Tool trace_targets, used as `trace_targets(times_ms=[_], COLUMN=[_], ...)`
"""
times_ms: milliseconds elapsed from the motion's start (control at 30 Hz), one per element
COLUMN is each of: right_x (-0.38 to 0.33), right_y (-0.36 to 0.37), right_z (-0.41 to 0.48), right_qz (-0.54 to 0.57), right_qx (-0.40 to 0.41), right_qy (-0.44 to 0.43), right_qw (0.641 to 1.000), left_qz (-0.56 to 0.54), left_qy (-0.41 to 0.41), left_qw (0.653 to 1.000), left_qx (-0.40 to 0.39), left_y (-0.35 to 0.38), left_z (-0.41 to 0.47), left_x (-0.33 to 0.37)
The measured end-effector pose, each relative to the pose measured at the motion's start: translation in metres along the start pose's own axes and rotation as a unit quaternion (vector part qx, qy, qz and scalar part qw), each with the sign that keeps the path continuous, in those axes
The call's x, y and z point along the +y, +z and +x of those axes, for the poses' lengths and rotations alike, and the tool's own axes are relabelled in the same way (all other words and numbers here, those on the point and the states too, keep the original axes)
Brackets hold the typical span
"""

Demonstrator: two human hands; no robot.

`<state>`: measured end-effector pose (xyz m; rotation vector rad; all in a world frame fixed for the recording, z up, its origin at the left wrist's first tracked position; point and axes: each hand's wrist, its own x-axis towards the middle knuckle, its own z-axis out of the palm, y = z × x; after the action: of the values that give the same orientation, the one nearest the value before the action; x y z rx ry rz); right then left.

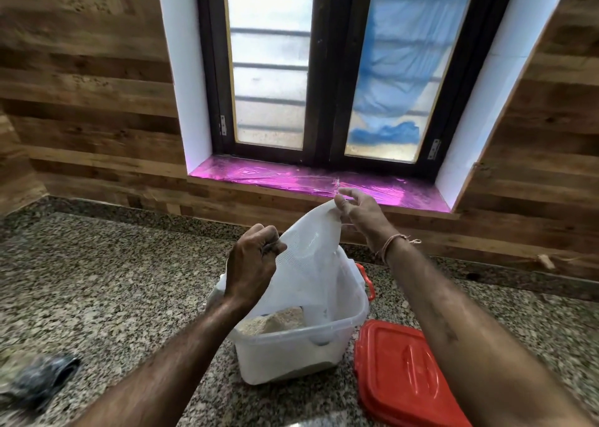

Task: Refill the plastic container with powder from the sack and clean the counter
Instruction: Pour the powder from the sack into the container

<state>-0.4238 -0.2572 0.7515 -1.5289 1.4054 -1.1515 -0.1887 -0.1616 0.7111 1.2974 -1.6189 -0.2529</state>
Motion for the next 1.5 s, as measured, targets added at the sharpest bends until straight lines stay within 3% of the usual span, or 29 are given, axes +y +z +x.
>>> trace_targets(times_ms=[100,367,467,600,767,900,1033,1100,1167,1233,1367,1500], right_x=[0.002,-0.002,-0.002,-0.008,-0.019,-0.023,-0.021,-0.024,-0.028,-0.028,-0.019,-0.013], right_y=[-0.001,-0.007,-0.009,-0.011,-0.005,-0.001,0.002,0.007,0.016,0.028,0.035,0.031], right_z=[0.002,-0.005,-0.005,-0.007,-0.009,-0.014,-0.016,-0.020,-0.024,-0.026,-0.022,-0.016], right_qz=[0.080,-0.071,-0.094,-0.250,-0.360,-0.413,-0.405,-0.367,-0.371,-0.385,-0.409,-0.378], right_qx=[0.014,0.087,0.050,0.026,-0.025,0.009,0.036,-0.030,-0.118,-0.149,-0.083,-0.054], right_qy=[0.021,-0.080,-0.090,-0.151,-0.193,-0.218,-0.219,-0.203,-0.210,-0.224,-0.246,-0.219], right_qw=[0.996,0.990,0.990,0.956,0.912,0.884,0.887,0.908,0.897,0.883,0.875,0.898], left_qz=[0.004,0.010,0.003,0.001,0.008,0.013,0.013,0.014,0.009,0.006,0.039,0.092], left_qy=[-0.015,-0.053,-0.050,-0.039,-0.023,-0.037,-0.061,-0.069,-0.074,-0.085,-0.096,-0.093], left_qw=[1.000,0.999,0.999,0.999,1.000,0.999,0.998,0.997,0.997,0.996,0.993,0.989], left_qx=[-0.004,0.005,0.001,-0.004,-0.008,-0.005,-0.005,-0.010,-0.016,-0.020,-0.056,-0.069], left_y=[-0.002,-0.002,-0.003,-0.002,0.001,0.001,0.002,0.004,0.006,0.006,-0.009,-0.029], left_z=[0.002,0.007,0.007,0.005,0.001,0.001,0.004,0.005,0.006,0.008,0.006,0.010], left_x=[-0.002,0.001,0.000,0.000,0.002,0.002,0.002,0.004,0.007,0.008,-0.003,-0.019])
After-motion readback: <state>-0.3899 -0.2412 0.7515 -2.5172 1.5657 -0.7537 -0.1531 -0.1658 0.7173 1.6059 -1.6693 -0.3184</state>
